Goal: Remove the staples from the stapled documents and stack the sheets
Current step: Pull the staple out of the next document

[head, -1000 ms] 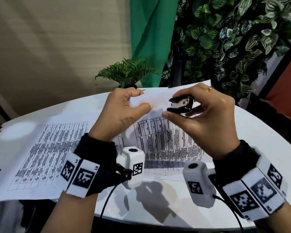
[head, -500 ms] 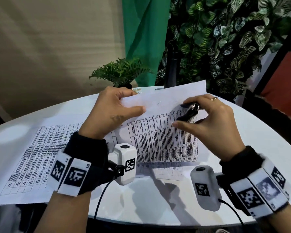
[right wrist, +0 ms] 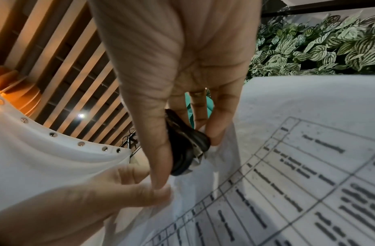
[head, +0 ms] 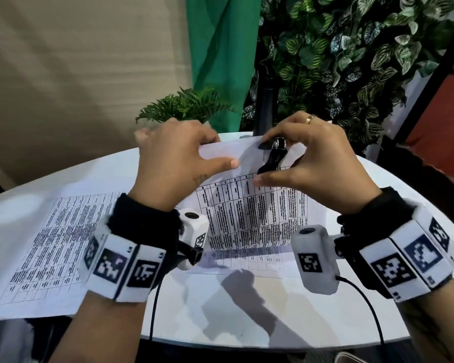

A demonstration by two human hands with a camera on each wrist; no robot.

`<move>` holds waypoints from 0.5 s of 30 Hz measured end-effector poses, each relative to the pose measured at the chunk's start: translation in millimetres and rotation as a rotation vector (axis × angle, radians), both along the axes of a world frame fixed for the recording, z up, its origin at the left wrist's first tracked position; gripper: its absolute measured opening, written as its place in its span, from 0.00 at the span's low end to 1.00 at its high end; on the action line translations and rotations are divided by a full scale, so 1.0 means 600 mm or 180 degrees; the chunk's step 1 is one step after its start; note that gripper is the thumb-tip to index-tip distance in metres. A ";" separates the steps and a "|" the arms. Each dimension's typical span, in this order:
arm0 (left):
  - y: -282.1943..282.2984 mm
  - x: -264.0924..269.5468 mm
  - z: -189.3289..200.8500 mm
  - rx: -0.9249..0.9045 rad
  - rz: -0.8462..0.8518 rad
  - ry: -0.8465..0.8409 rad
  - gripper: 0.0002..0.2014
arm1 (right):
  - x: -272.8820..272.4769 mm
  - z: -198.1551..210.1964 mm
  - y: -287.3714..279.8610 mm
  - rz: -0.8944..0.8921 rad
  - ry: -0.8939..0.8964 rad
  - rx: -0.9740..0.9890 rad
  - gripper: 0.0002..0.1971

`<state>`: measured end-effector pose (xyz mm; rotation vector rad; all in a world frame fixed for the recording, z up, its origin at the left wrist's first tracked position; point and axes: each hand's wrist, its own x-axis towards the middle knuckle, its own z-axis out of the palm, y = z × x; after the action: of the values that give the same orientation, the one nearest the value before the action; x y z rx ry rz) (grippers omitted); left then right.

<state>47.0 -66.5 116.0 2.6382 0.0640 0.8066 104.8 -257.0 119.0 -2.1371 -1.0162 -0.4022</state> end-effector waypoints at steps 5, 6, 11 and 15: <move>-0.025 0.015 0.017 0.0052 -0.0219 0.0359 0.18 | -0.003 -0.002 -0.001 -0.0041 -0.0030 0.0114 0.22; -0.022 0.017 0.017 -0.0133 -0.0425 0.0440 0.19 | -0.003 -0.003 -0.002 -0.0044 -0.0049 0.0129 0.22; -0.017 0.020 0.012 -0.0906 -0.1075 0.0518 0.27 | -0.006 -0.026 0.001 0.0208 -0.0461 0.0378 0.24; -0.014 0.020 0.015 -0.1082 -0.1230 0.0543 0.25 | -0.001 -0.041 0.008 0.0422 -0.1236 0.0412 0.21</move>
<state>58.8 -74.9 125.0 2.2864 -0.2362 0.3994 104.2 -252.2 94.4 -1.9025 -1.3002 -0.8167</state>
